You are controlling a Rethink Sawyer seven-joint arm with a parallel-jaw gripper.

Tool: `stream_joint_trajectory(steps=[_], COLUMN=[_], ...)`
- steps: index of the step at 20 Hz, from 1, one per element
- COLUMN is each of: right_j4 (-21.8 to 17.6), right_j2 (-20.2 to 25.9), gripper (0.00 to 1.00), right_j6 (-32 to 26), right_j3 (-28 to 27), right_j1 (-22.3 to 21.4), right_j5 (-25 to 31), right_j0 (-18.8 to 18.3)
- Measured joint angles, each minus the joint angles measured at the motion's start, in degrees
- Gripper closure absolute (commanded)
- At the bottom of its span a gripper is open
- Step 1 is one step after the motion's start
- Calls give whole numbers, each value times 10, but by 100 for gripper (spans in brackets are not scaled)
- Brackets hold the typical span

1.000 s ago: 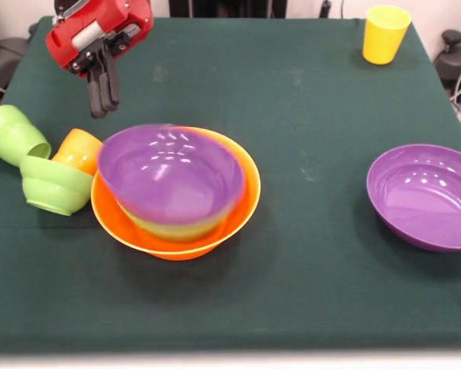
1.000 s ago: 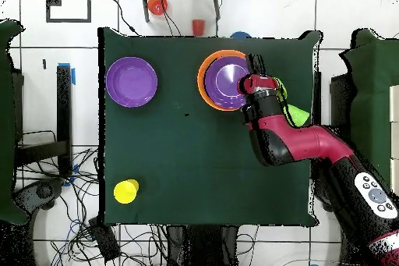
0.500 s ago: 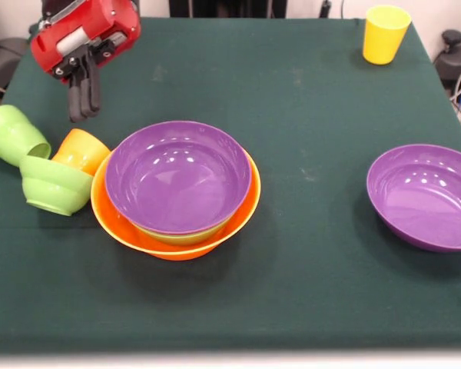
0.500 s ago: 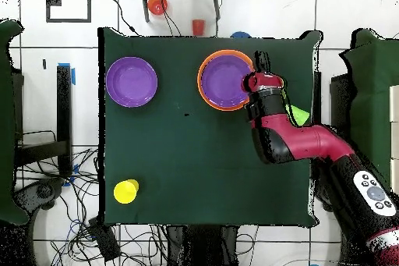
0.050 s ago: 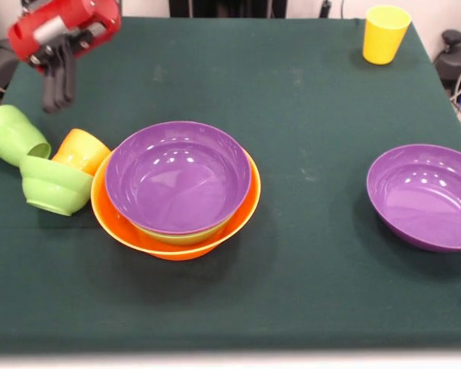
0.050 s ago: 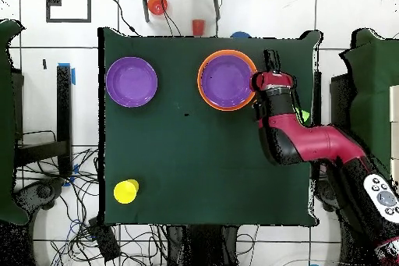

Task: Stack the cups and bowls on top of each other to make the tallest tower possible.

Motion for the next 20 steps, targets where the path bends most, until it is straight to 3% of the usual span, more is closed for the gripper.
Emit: stream_joint_trajectory(steps=[6,7,17,19,20], right_j4=[14,32,118,117,110], right_j2=[19,13,-18,-28,-59], gripper=[100,100,100,100,100], right_j6=[0,0,0,0,0], right_j3=[34,47,138,147,152], right_j1=[-81,-113,-273,-286,-297], right_j5=[91,135,300,311,317], right_j0=[-32,-37,-42,-36,-14])
